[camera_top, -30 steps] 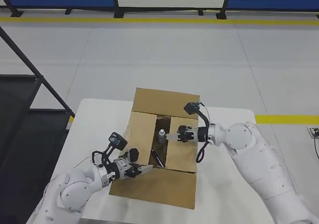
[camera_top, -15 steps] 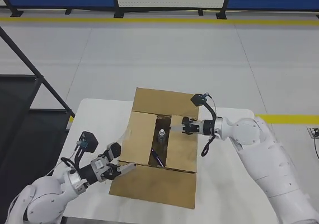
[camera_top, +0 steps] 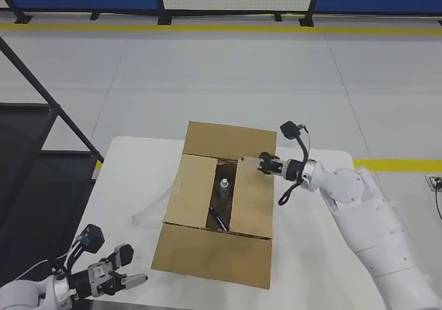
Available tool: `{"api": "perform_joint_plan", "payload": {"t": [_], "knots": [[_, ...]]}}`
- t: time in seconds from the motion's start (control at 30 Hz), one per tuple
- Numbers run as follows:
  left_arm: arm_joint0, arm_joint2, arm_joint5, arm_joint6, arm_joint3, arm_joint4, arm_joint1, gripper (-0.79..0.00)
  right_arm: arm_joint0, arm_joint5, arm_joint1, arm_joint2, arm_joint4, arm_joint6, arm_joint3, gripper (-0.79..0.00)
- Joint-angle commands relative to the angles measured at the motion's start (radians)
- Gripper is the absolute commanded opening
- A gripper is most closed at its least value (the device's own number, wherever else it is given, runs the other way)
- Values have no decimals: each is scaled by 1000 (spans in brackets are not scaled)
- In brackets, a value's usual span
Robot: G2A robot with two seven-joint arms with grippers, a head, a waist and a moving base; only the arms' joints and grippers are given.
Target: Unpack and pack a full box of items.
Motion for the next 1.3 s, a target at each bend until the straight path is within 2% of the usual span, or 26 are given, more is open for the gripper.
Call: {"api": "perform_joint_plan", "payload": {"t": [0.0,0.23,0.43,0.57,0.77,1.0,1.27], "knots": [[-10,39,26,-41,3,-16,11,0,8,-3,-2,10,30,-32,26,0],[-35,176,36,-51,-2,-101,62,0,60,32,-12,26,63,-174,149,0],[-43,236,4,-19,-21,-155,116,0,119,76,-28,3,47,-259,261,0],[-54,259,-11,-5,-13,-197,150,0,171,96,-48,-29,60,-259,360,0],[-70,283,-46,31,-15,-251,190,0,252,63,-92,-85,109,-211,541,0],[-77,271,-75,75,-13,-337,204,0,314,-85,-131,-101,202,-83,692,0],[-90,267,16,196,-61,-311,196,0,353,-212,-127,-67,270,-2,772,0]]}}
